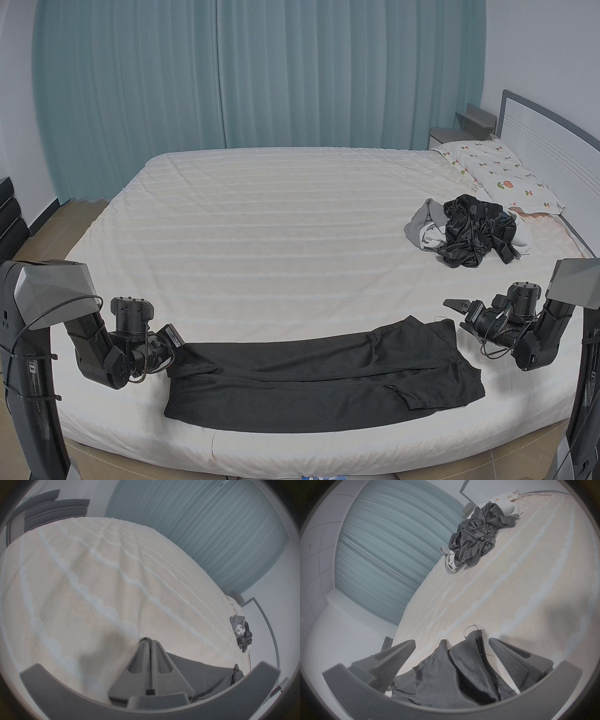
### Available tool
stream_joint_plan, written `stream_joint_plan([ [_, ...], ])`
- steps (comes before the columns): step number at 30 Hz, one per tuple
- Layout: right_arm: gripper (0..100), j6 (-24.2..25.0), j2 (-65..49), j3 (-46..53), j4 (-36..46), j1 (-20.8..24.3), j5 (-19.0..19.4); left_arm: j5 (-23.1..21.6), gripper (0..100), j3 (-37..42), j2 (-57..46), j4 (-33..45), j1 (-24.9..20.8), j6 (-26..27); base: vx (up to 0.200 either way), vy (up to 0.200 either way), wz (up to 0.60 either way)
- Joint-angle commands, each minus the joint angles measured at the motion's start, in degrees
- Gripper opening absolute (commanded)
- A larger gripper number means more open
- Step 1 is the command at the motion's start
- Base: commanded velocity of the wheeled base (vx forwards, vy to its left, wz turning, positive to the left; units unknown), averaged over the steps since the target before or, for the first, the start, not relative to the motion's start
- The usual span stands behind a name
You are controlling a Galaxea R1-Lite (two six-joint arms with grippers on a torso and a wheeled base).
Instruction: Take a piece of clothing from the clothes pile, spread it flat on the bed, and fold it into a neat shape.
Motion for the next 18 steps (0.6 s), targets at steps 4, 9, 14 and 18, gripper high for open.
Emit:
stream_joint_plan([
  [4,100,-0.07,0.14,-0.73,0.07,0.31,0.04,0.01,0,0.46,-1.70,-0.21,0.05,-0.14,0.000,0.000,0.00],
  [9,100,-0.07,1.72,-1.96,0.16,0.39,-0.05,0.01,0,0.64,-1.88,-0.13,0.05,-0.31,0.000,0.000,0.00],
  [14,100,-0.15,2.60,-2.84,0.51,0.48,-0.05,-0.08,0,0.64,-1.70,-0.21,0.05,-0.49,0.000,0.000,0.00],
  [18,100,-0.15,3.48,-3.72,1.31,0.48,-0.05,-0.08,0,0.64,-1.61,-0.21,0.05,-0.49,0.000,0.000,0.00],
])
